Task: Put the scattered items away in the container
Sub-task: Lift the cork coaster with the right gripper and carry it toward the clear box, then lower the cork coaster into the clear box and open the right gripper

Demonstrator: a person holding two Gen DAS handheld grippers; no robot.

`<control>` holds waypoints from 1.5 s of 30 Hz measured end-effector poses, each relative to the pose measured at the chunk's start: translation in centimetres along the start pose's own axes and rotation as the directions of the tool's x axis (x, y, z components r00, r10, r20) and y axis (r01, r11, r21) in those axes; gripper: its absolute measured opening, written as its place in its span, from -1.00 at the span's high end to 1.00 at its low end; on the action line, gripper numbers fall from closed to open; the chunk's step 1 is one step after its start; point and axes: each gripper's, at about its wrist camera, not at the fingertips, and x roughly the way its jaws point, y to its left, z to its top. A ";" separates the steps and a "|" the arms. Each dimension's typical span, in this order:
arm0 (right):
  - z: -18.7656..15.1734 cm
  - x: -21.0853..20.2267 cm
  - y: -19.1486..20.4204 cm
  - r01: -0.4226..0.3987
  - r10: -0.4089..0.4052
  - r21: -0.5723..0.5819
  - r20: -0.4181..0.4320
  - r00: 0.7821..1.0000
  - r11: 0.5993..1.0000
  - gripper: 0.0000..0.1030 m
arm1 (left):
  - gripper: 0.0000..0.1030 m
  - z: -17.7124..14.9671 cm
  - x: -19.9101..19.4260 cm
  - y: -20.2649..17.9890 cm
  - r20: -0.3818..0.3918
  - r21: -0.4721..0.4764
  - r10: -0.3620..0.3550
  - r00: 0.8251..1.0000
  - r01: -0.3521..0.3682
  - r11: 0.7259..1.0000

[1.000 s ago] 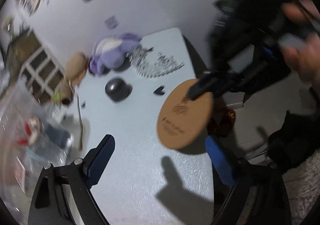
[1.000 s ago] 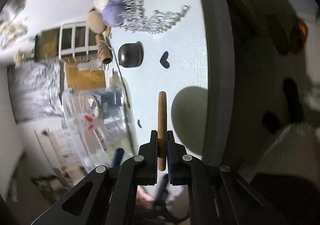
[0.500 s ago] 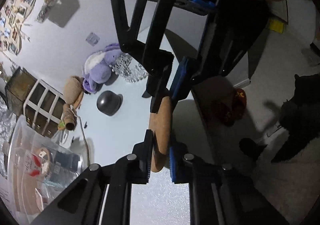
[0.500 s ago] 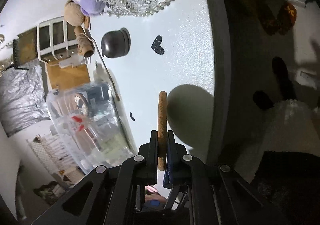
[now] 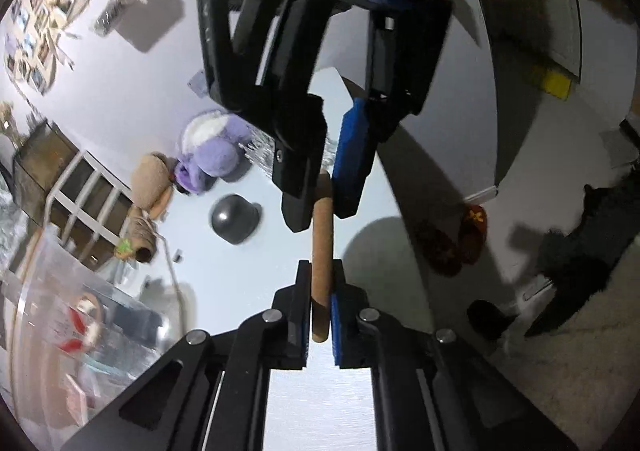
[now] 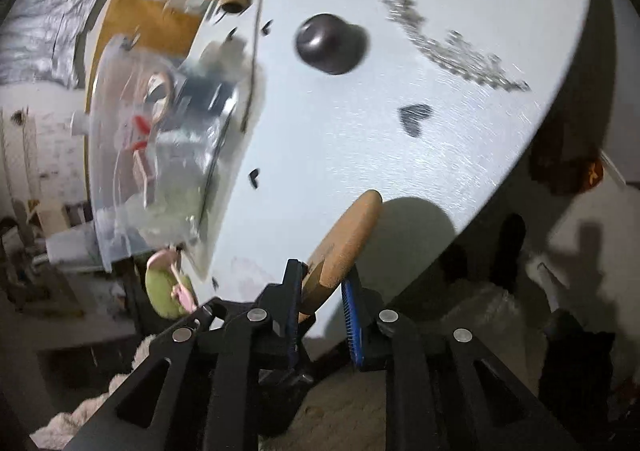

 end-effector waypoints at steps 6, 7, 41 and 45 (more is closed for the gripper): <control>1.8 -2.3 4.2 -0.013 0.008 -0.078 -0.058 0.998 0.997 0.15 | 0.84 0.0 -2.1 2.9 0.025 0.047 0.102 0.995 -0.103 0.994; 2.1 -3.0 5.3 -0.005 -0.002 -0.113 -0.055 0.999 0.994 0.10 | 0.84 -0.1 -2.5 3.7 0.025 0.044 0.125 0.992 -0.126 0.991; -4.8 -1.7 32.0 0.381 0.128 -0.443 0.502 0.855 -0.812 0.82 | 0.41 -2.0 -13.9 24.7 0.045 -0.050 0.503 0.863 -0.501 0.864; 0.8 -0.8 35.7 0.310 0.022 -0.580 0.449 0.893 -0.754 0.83 | 0.20 -2.7 -12.4 29.0 -0.030 -0.183 0.484 0.874 -0.481 0.857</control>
